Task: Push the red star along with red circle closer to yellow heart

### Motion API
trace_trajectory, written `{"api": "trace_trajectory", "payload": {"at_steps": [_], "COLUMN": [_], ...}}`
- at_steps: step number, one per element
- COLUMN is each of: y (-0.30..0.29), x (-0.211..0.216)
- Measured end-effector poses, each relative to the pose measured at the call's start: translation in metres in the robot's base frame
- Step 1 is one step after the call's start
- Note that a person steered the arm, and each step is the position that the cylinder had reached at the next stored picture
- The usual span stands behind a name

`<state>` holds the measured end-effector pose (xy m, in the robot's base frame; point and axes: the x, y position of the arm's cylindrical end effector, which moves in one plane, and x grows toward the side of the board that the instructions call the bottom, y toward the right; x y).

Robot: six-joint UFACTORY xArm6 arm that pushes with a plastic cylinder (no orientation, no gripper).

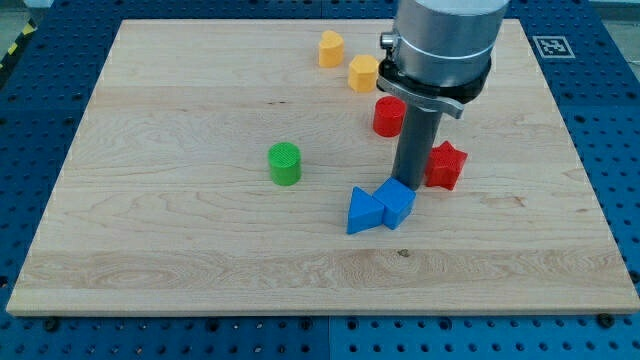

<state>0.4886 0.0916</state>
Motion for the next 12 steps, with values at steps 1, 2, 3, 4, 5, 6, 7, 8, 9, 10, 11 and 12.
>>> {"api": "trace_trajectory", "payload": {"at_steps": [1,2,3,4,5,6,7,8,9,10,11,12], "y": [0.000,0.000,0.019,0.047,0.073,0.094,0.096,0.089,0.072,0.056,0.056,0.056], "x": [-0.007,-0.048,-0.055,-0.055,-0.055,-0.052,-0.029,-0.005,0.008,0.014,0.004,-0.012]}}
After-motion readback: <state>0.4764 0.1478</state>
